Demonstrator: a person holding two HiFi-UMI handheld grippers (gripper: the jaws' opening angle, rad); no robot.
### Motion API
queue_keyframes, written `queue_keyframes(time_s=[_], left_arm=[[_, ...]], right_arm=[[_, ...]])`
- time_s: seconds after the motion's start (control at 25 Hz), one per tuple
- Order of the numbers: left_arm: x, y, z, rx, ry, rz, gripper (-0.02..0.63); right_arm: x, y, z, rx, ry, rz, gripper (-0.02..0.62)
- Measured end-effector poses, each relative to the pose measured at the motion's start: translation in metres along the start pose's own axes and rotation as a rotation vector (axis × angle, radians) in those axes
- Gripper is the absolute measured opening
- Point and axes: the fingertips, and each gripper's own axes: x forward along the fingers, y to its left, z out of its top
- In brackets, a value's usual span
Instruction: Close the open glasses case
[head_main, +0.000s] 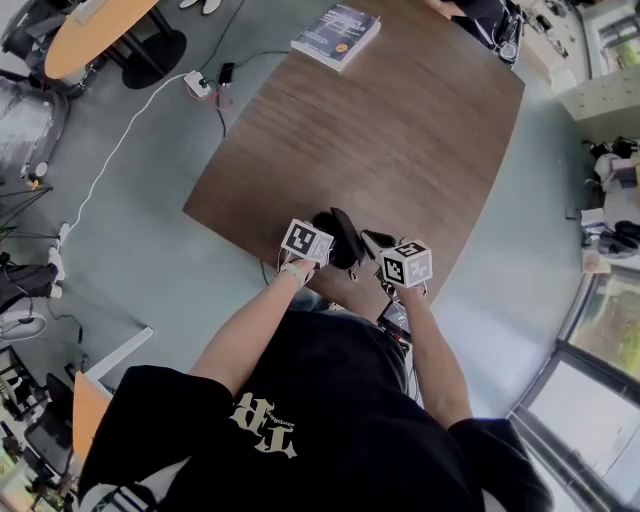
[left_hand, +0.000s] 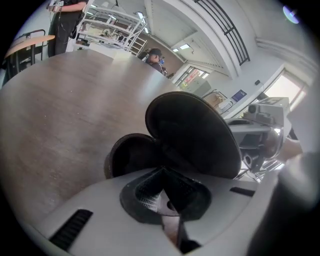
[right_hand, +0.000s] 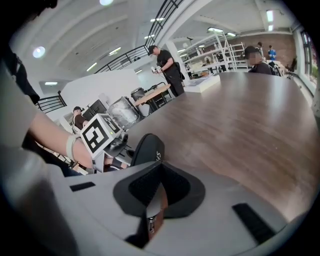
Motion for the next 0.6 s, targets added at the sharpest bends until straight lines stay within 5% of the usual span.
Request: queue_keyframes(time_s=[0.32, 0.6], left_arm=[[-0.003, -0.006, -0.002, -0.005, -0.043, -0.082, 0.006], [-0.021, -0.002, 0.003, -0.04, -0.134, -0.115, 0.006]], right_arm=[[0.009, 0.042, -0.008, -0.001, 0.006, 0.061, -0.014], [0.012, 0.044, -0.021, -0.015, 0.053, 0.022, -0.014]])
